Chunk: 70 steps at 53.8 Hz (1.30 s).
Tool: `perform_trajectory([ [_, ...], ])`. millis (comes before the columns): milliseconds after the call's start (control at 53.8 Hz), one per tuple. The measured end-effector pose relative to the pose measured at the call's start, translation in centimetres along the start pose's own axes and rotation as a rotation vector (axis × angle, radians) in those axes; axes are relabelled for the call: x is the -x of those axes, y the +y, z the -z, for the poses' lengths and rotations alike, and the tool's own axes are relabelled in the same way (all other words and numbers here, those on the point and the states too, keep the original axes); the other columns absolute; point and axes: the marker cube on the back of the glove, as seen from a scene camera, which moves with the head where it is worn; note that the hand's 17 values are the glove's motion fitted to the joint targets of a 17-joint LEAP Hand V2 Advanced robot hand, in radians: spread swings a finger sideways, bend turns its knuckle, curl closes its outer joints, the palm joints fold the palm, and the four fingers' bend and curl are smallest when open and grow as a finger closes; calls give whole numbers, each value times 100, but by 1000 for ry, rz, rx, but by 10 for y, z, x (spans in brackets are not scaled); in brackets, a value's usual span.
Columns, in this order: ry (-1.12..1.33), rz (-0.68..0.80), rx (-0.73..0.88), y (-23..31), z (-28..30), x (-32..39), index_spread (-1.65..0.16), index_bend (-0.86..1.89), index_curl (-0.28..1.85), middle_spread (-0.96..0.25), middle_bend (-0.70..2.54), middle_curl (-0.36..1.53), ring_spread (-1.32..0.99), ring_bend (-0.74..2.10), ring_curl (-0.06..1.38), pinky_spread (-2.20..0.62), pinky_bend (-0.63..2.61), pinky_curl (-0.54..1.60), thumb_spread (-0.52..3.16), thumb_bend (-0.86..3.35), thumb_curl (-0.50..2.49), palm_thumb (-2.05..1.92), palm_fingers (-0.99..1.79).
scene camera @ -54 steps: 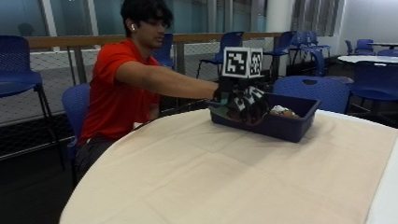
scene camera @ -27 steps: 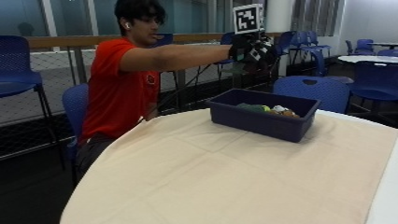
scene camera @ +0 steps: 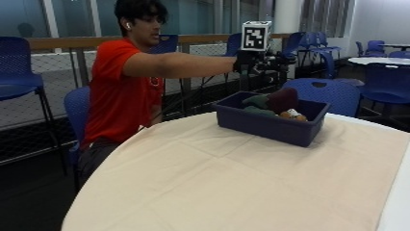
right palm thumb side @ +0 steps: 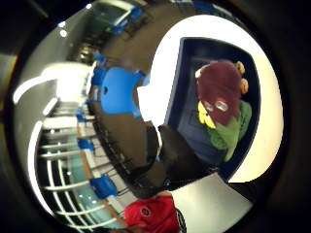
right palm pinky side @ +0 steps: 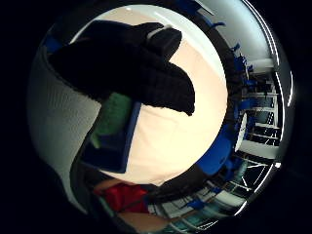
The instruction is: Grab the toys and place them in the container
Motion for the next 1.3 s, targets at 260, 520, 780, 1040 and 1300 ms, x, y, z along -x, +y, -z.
perform_trajectory([
  [260,-69,-122,11,29,-40,-65,-34,13,29,-1,8,18,6,17,31,8,137,41,117,-6,43,-6,-28],
  [520,-142,-223,8,90,-86,-146,-34,15,27,-2,10,17,8,14,28,12,129,37,116,-5,33,-6,-28],
  [780,-106,-277,-11,154,-109,-200,-35,16,28,-2,9,15,8,14,24,13,124,34,120,-4,29,-3,-28],
  [1040,-138,-304,-64,186,-96,-215,-37,16,29,-3,9,14,7,14,20,13,121,33,123,-2,29,-2,-26],
  [1300,-156,-282,-87,201,-80,-220,-37,17,29,-3,8,14,7,15,19,13,119,32,124,-2,29,-1,-24],
])
